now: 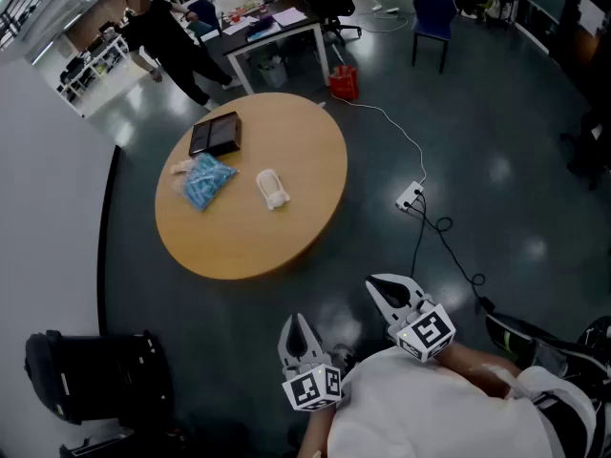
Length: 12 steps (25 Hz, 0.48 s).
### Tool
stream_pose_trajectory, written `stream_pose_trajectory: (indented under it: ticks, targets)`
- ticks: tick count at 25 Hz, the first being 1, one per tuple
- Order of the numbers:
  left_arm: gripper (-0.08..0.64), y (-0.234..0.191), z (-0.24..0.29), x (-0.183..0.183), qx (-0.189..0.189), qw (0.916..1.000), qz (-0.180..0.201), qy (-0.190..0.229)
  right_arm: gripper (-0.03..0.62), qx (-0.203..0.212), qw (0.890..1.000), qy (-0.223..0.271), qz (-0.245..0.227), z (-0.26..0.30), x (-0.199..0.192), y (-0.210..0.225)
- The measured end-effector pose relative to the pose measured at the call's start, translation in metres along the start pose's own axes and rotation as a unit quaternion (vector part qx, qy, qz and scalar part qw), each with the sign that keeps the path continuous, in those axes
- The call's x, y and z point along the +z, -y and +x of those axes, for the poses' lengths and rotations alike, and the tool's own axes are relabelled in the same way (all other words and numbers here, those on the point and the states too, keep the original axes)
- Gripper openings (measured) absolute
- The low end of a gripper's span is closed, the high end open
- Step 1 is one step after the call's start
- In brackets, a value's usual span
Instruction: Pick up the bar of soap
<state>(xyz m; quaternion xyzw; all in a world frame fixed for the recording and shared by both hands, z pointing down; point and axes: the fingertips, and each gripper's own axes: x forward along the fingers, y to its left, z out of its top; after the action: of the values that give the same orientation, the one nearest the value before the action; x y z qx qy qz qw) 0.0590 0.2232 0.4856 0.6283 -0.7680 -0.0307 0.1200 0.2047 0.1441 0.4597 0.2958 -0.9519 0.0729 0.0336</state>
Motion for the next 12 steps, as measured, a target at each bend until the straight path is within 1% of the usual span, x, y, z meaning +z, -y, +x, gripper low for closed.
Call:
stream_pose_trajectory:
  ticks: [9, 12]
  targets:
    - [0.005, 0.0019, 0.0003, -0.0035, 0.004, 1.0, -0.001, -0.006, 0.014, 0.008, 1.0, -0.008, 0.0, 0.0013, -0.0027, 0.0004]
    - [0.005, 0.0037, 0.0011, -0.0055, 0.008, 0.9999, -0.004, -0.008, 0.014, 0.005, 1.0, -0.003, 0.015, 0.0006, -0.0042, 0.0053]
